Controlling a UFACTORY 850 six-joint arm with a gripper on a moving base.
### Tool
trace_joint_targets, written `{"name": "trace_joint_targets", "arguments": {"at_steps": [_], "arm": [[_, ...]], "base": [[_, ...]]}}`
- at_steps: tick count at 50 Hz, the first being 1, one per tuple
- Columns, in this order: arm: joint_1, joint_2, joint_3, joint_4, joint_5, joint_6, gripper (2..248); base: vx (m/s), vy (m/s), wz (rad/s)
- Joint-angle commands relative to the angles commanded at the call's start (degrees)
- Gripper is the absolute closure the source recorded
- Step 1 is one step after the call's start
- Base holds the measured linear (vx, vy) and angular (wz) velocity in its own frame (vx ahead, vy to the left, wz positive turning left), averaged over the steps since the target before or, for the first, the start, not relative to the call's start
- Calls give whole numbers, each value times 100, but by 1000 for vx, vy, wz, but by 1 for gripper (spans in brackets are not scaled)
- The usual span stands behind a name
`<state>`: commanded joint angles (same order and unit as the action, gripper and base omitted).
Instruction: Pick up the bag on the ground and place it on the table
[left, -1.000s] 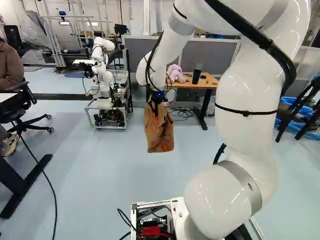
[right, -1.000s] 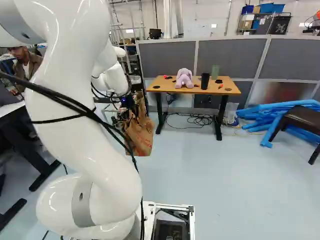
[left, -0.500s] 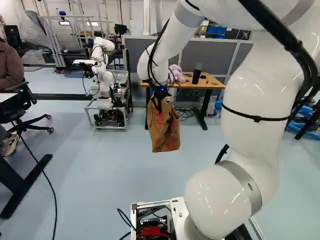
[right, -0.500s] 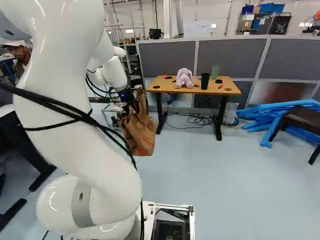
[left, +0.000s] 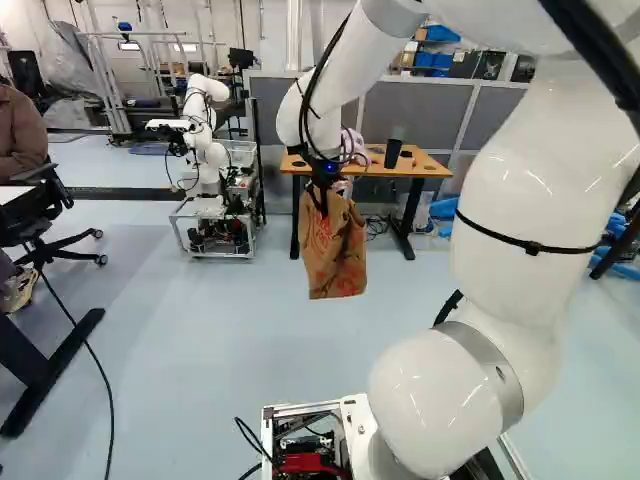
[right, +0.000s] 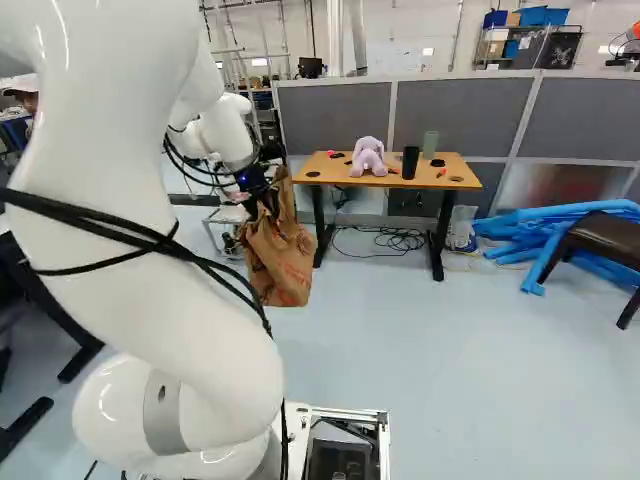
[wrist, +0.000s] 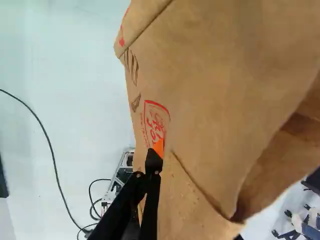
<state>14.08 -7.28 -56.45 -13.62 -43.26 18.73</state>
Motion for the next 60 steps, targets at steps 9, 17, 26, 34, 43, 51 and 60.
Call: {"name": "trace_joint_targets", "arguments": {"at_steps": [9,17,26,34,43,51,60], "arm": [[-18,108,-59,0,-69,0,229],[-31,215,-96,0,-85,0,229],[-34,377,-92,0,-85,0,229],[-35,530,-79,0,-85,0,229],[-39,683,-84,0,-145,0,229],[-48,785,-124,0,-261,0,229],[-61,878,-191,0,-479,0,229]], "base": [[0,0,0],[0,0,0],[0,0,0],[0,0,0],[0,0,0],[0,0,0],[0,0,0]]}}
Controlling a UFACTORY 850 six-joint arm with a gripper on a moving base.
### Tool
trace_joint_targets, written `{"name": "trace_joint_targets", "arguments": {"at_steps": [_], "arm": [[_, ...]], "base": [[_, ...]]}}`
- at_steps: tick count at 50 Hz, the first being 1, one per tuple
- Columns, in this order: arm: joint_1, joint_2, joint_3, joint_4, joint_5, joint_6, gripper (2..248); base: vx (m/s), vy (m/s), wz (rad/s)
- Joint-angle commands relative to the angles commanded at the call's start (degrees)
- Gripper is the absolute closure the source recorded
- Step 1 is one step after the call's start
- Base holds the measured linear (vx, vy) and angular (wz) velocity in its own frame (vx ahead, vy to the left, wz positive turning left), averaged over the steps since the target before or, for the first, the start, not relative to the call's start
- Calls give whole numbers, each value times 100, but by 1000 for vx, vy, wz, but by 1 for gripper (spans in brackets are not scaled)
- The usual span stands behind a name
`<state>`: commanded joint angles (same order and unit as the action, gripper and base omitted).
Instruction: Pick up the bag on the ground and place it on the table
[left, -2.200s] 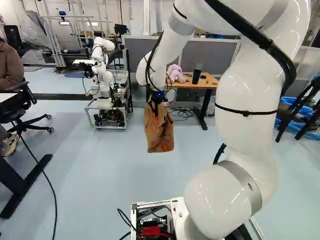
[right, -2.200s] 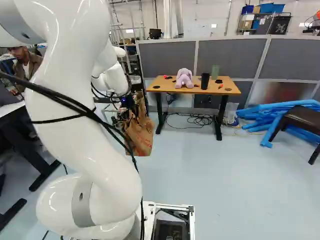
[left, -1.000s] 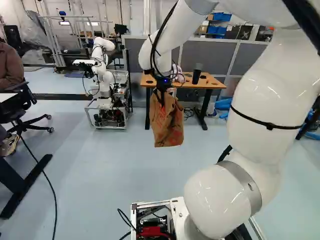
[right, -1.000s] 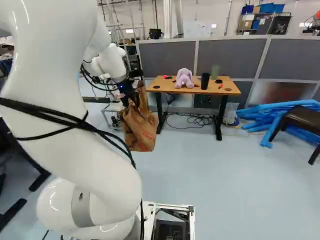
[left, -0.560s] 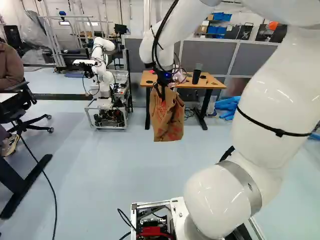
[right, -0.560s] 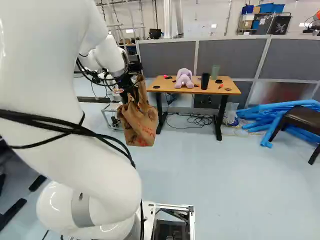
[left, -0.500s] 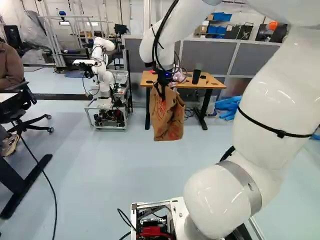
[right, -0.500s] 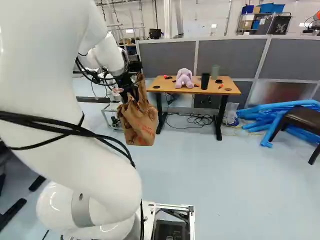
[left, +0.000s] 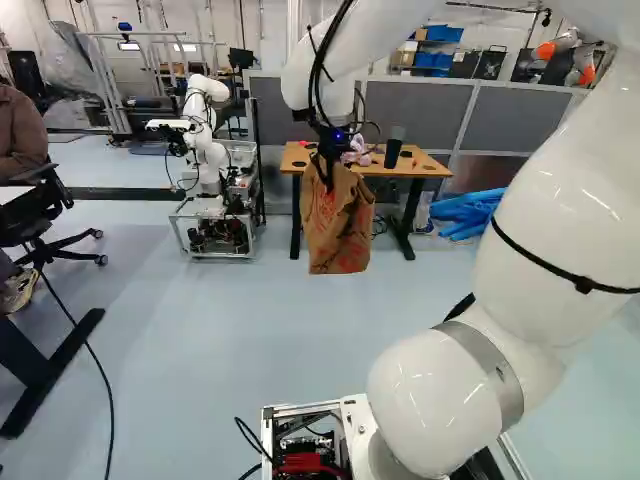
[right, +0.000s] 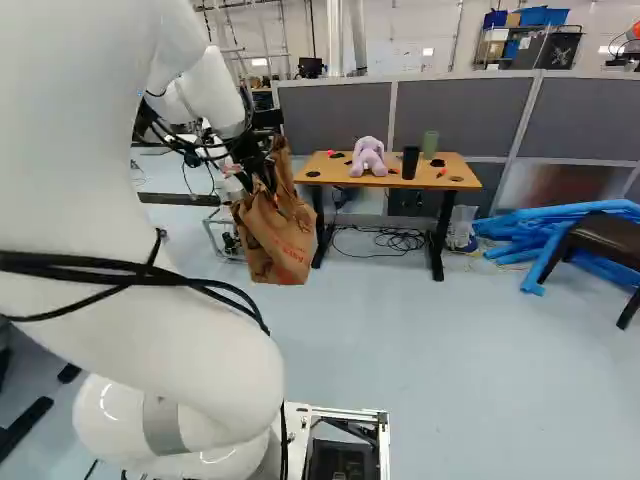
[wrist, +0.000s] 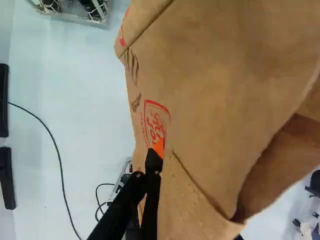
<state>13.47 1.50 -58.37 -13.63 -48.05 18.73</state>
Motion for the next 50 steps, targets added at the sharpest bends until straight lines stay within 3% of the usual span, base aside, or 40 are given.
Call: {"name": "trace_joint_targets", "arguments": {"at_steps": [50], "arm": [[10,501,-431,0,-1327,0,229]], "base": [[0,0,0]]}}
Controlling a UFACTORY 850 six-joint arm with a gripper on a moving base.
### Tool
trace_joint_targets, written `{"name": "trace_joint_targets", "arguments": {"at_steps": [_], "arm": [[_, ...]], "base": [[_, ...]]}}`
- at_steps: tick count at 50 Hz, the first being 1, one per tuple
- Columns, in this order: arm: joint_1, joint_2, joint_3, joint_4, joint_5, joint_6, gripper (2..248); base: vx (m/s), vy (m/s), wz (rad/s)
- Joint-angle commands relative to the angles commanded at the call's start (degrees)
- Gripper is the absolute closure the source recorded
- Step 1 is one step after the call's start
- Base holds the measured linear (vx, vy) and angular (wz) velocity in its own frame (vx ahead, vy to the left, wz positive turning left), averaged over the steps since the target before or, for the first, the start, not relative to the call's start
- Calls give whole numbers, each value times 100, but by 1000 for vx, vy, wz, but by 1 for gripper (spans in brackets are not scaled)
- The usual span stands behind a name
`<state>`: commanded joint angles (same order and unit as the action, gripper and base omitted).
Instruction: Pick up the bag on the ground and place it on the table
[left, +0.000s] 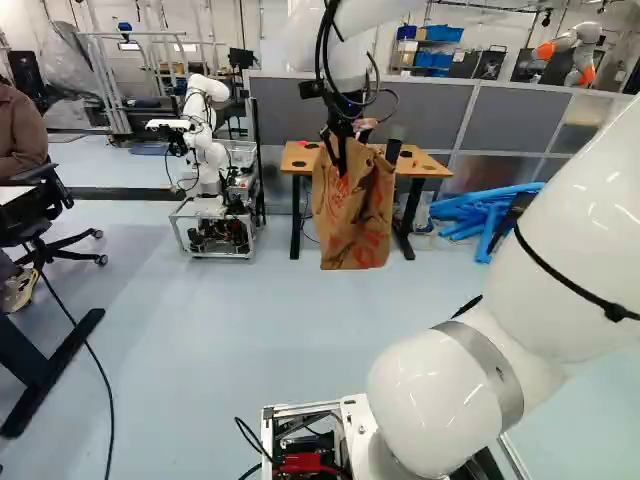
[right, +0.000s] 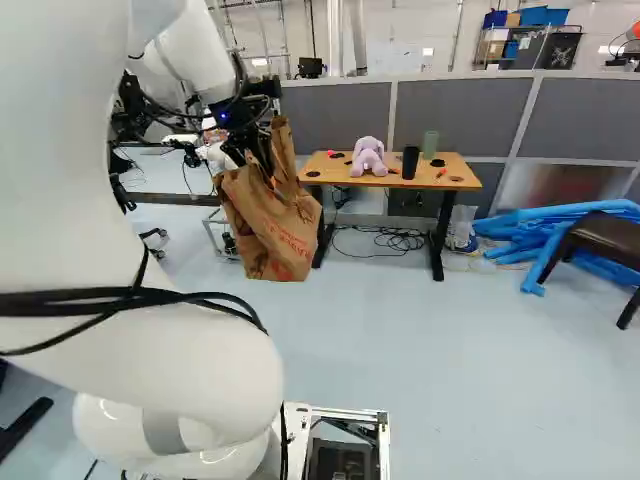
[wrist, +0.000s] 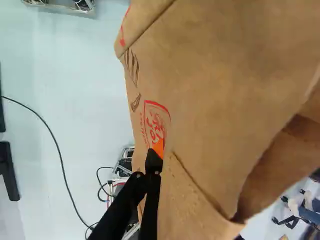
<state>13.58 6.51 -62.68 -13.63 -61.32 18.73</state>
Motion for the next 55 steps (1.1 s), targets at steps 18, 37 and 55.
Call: {"name": "trace_joint_targets", "arguments": {"at_steps": [18,37,55], "arm": [[20,146,-200,0,-414,0,229],[-22,202,-505,0,-827,0,229],[-65,196,-848,0,-1066,0,229]], "base": [[0,0,0],[0,0,0],[0,0,0]]}}
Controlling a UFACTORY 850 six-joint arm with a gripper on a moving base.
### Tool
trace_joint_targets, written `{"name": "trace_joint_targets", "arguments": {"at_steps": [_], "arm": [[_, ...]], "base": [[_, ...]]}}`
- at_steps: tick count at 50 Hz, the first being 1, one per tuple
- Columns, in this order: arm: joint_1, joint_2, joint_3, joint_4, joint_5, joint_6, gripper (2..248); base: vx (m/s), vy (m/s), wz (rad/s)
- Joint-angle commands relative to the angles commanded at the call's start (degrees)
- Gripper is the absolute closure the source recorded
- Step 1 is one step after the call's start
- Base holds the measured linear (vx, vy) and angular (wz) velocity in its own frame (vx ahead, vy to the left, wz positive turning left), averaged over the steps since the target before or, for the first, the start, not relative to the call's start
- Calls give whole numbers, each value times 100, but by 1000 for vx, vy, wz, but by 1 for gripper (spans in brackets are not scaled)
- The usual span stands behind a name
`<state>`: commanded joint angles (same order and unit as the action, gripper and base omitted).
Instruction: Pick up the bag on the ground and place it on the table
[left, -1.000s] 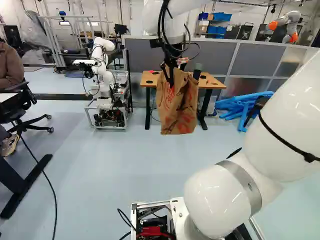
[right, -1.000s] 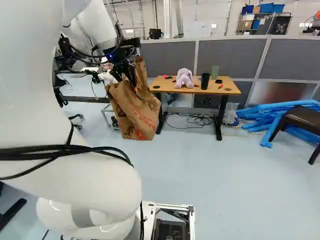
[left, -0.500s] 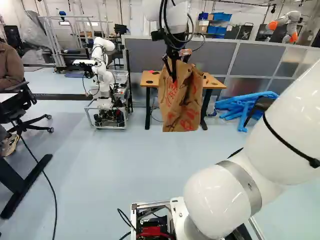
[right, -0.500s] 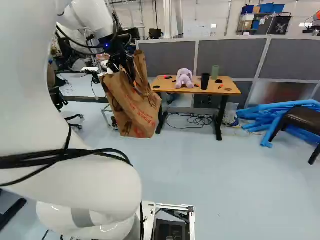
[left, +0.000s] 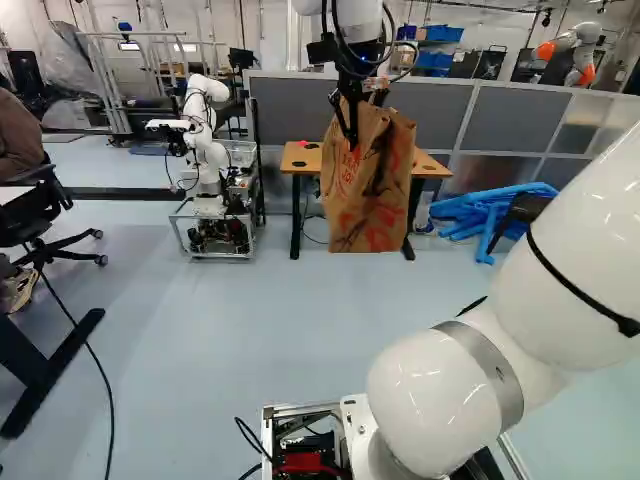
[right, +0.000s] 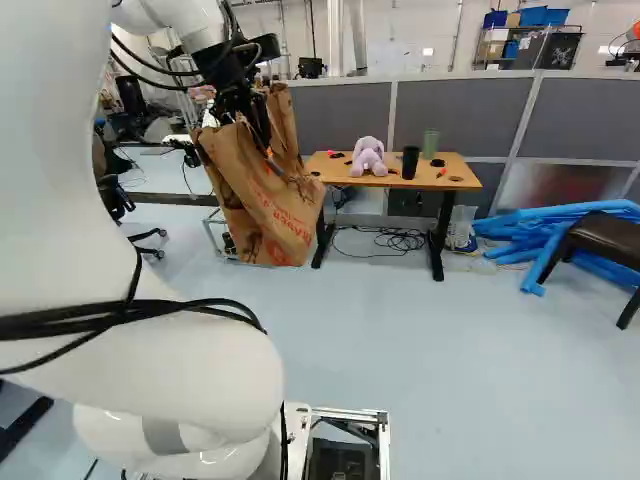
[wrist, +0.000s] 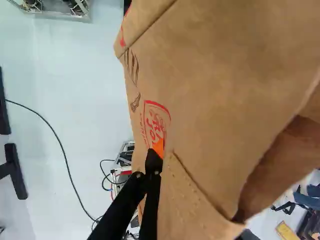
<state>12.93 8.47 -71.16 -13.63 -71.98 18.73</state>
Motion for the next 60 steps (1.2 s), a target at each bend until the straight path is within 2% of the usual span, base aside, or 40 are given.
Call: {"name": "trace_joint_targets", "arguments": {"at_steps": [14,38,60], "arm": [[6,-17,-233,0,-52,0,229],[10,-27,-263,0,-52,0,229],[10,-27,-263,0,-52,0,229]], "base": [[0,0,0],[3,1,0],[148,9,-11]]}}
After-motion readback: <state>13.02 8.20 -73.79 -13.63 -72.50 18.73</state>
